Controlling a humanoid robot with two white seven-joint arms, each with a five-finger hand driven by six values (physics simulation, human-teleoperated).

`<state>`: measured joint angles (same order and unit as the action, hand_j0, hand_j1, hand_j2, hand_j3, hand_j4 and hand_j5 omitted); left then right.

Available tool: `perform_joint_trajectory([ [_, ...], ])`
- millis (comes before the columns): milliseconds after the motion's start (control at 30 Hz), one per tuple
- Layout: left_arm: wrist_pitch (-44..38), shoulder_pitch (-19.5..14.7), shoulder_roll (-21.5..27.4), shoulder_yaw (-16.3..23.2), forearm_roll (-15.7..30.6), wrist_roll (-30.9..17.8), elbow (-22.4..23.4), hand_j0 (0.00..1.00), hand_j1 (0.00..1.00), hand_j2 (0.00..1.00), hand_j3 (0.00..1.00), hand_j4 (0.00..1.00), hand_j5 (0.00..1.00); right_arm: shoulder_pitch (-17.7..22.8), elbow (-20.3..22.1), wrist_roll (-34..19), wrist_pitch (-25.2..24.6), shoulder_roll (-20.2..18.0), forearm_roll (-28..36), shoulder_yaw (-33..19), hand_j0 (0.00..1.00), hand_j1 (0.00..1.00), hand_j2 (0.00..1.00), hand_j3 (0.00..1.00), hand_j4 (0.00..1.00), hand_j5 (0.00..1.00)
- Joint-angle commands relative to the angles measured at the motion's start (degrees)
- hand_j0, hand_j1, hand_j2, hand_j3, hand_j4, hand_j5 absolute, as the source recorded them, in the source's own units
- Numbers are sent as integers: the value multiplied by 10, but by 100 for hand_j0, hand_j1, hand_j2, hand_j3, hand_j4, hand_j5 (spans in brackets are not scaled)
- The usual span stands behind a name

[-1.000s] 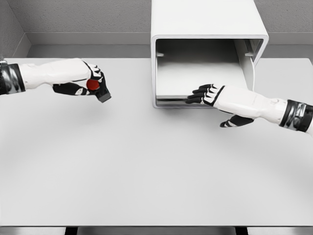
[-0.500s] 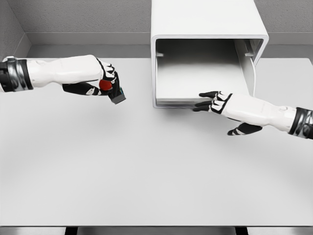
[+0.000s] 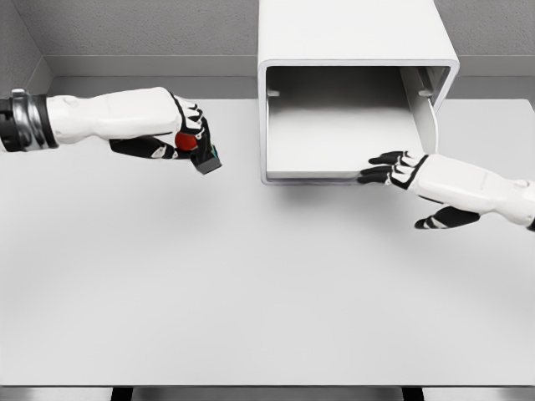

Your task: Slide open multi-storey tabletop storage cabinets and put open load switch and slide close multi-storey tabletop storage cabinets

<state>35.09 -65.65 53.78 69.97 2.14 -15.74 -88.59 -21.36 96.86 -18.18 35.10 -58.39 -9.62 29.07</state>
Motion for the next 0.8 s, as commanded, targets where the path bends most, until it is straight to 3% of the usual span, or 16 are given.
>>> perform_joint_trajectory([
  [0,-1,0,0,-1,4,0,-3,40,40,40,40,40,40,0,3,9,-1,-8,15,-1,100,100,100,100,100,100],
  [133,-1,-10,3,-2,4,0,-15,40,40,40,40,40,40,-30,4,7,-1,2,29,0,100,100,100,100,100,100],
  [300,-1,-32,4,-2,10,0,-27,40,40,40,40,40,40,-40,-9,-23,-1,52,25,10,100,100,100,100,100,100],
  [367,-1,-34,3,-2,10,0,-31,40,40,40,40,40,40,-61,-32,-22,-1,71,23,36,100,100,100,100,100,100],
  [533,-1,-40,3,-2,14,0,-33,40,40,40,40,40,40,-58,-48,-24,-1,96,21,39,100,100,100,100,100,100],
  [767,-1,-40,0,-1,13,0,-32,40,40,40,40,40,40,-44,-48,-24,-1,93,21,39,100,100,100,100,100,100],
])
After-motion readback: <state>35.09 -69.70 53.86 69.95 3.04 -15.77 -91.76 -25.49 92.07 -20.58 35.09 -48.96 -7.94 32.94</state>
